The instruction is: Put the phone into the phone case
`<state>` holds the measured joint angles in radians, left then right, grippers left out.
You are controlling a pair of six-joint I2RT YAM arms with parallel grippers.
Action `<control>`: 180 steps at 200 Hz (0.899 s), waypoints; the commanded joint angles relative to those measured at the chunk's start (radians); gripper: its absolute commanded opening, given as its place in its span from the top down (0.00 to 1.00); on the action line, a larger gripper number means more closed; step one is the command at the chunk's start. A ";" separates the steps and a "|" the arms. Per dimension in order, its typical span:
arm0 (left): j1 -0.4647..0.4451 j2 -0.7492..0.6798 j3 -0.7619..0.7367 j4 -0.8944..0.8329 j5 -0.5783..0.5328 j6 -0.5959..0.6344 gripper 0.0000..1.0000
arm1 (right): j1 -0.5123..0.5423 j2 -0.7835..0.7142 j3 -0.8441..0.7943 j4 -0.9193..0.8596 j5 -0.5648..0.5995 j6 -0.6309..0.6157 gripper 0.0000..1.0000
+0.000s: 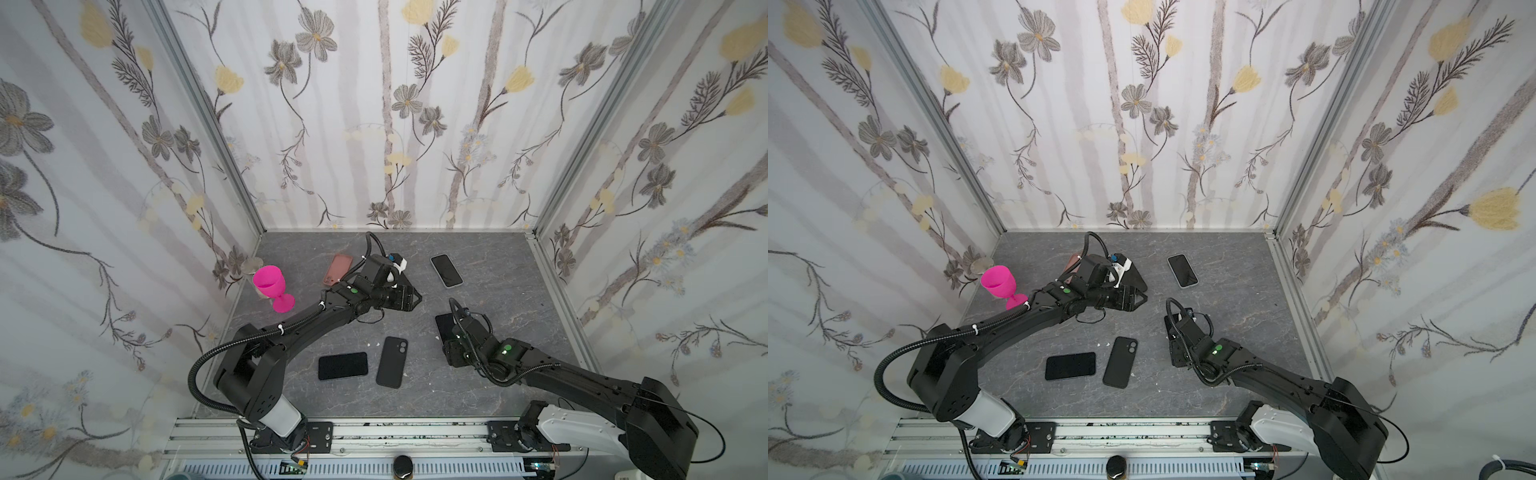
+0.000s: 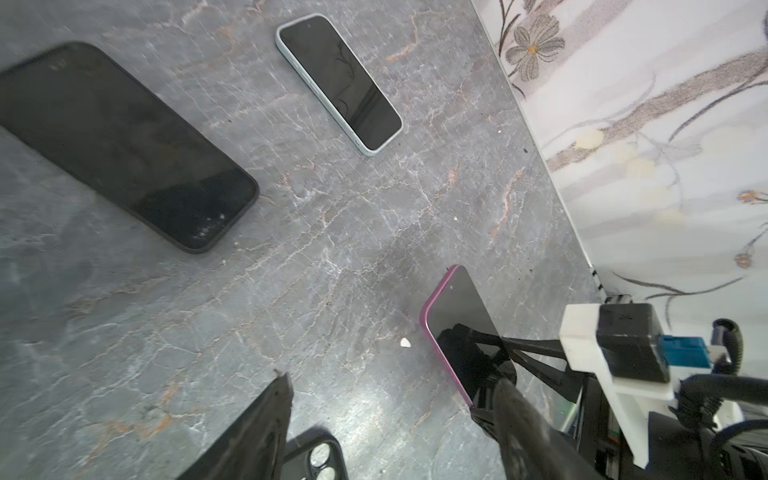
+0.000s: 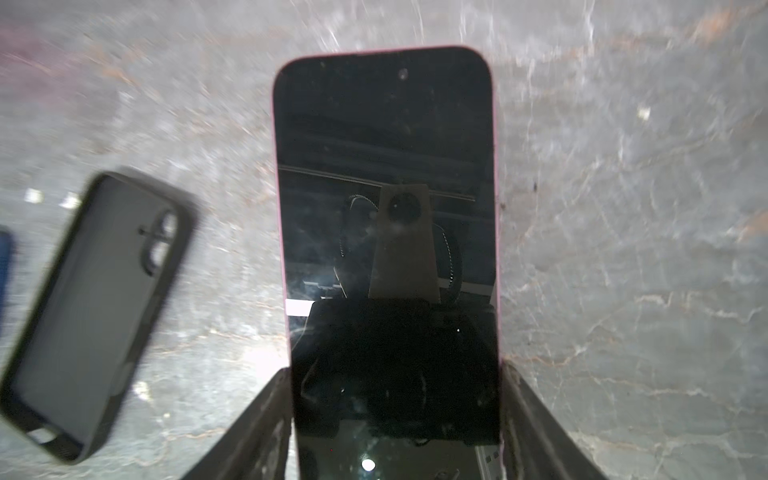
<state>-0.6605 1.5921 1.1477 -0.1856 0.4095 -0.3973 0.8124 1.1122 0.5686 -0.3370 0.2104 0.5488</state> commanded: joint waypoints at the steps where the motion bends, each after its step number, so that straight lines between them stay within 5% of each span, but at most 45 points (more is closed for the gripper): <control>1: 0.006 0.021 0.016 0.034 0.108 -0.050 0.25 | 0.001 -0.027 0.021 0.068 0.002 -0.065 0.60; 83: 0.016 0.058 -0.003 0.147 0.266 -0.155 0.34 | 0.054 -0.076 0.064 0.148 -0.049 -0.165 0.59; 180: 0.019 0.067 -0.022 0.153 0.351 -0.153 0.82 | 0.082 -0.076 0.079 0.171 -0.033 -0.174 0.59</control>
<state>-0.6422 1.6566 1.1297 -0.0597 0.7277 -0.5503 0.8898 1.0420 0.6361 -0.2302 0.1566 0.3809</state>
